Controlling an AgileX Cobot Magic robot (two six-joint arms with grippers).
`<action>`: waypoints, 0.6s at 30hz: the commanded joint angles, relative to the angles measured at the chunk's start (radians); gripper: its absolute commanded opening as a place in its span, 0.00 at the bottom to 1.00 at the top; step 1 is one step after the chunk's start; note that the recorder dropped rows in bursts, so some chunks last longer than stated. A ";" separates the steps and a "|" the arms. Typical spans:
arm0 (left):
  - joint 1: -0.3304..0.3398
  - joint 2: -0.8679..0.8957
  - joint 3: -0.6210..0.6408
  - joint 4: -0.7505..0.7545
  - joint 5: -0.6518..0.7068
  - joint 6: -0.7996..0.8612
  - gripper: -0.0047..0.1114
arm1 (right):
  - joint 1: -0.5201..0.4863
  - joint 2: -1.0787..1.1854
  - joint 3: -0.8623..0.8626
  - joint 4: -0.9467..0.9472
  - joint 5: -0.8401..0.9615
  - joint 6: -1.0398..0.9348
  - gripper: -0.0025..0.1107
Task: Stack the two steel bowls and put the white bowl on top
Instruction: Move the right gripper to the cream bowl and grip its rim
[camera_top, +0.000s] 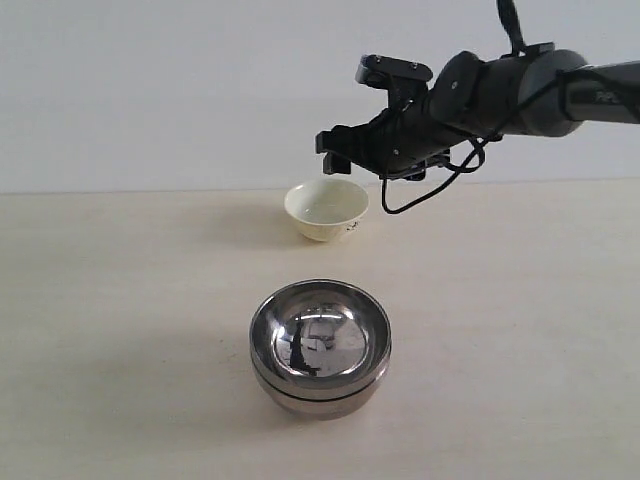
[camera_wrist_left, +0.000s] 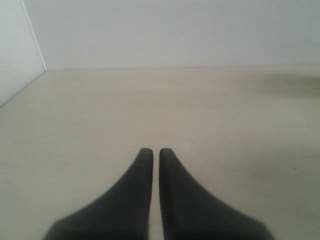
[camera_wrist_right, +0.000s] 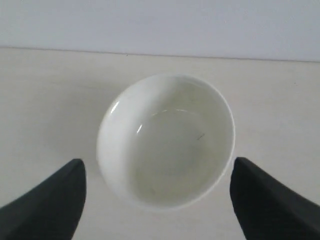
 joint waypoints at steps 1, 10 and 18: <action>0.003 -0.003 0.004 -0.001 0.001 0.004 0.07 | -0.026 0.091 -0.110 -0.014 0.006 0.084 0.65; 0.003 -0.003 0.004 -0.001 0.001 0.004 0.07 | -0.052 0.204 -0.197 -0.065 -0.016 0.093 0.65; 0.003 -0.003 0.004 -0.001 0.001 0.004 0.07 | -0.050 0.295 -0.235 -0.065 -0.045 0.093 0.54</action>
